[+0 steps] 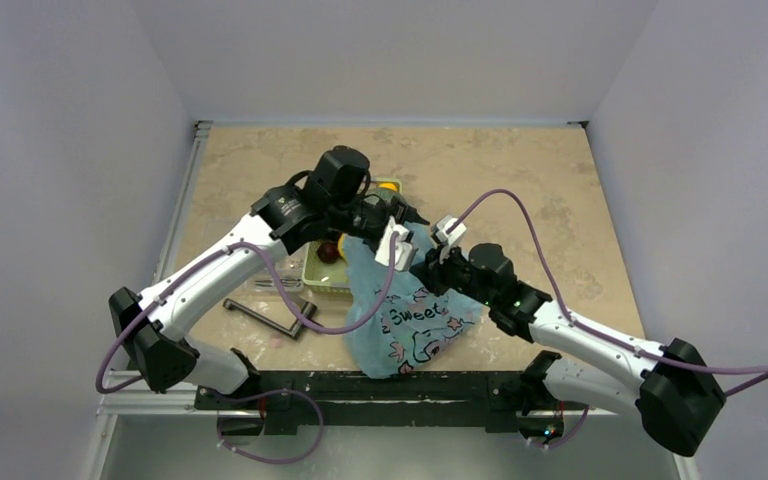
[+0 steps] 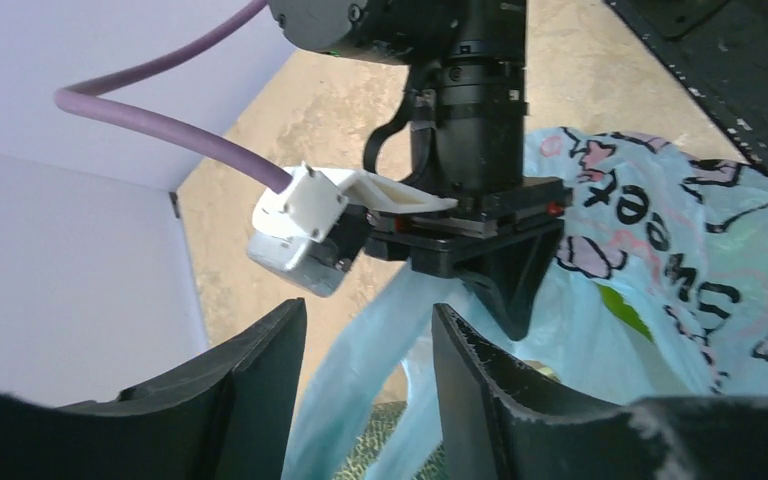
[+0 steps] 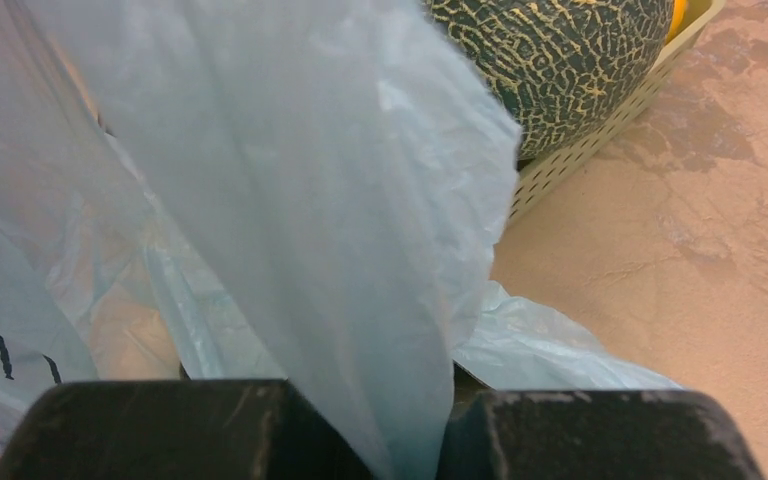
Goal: Place the fake fruits into the plastic bag and tie a complex knot
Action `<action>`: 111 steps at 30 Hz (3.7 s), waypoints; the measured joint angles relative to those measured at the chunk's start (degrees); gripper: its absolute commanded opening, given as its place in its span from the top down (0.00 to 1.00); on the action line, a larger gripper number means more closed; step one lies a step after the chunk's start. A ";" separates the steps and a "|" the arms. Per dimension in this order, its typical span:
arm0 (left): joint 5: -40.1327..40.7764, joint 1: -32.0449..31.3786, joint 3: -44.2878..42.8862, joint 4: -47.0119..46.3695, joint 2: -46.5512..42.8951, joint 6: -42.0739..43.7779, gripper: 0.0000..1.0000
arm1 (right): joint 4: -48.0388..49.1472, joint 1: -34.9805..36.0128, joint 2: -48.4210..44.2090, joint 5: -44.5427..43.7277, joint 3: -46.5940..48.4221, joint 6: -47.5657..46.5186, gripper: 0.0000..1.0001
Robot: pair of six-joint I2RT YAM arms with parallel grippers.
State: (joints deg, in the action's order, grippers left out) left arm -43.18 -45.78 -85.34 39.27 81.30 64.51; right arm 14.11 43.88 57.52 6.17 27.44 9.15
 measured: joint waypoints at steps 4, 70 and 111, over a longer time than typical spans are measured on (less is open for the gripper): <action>3.04 -1.33 0.00 -1.90 1.88 2.25 0.55 | -0.02 0.00 0.31 0.52 0.00 -0.28 0.88; 4.68 12.41 0.87 -9.92 9.62 -92.85 0.29 | -10.16 0.39 -9.14 -5.46 -0.02 2.86 1.00; -16.31 10.05 -2.97 3.96 12.50 -44.11 1.00 | -37.42 -15.10 -6.38 29.18 23.26 -28.79 0.01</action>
State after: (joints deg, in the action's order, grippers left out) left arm -59.48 -35.73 -88.31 43.22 93.80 20.40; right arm -23.31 28.77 51.13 35.35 50.70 -19.64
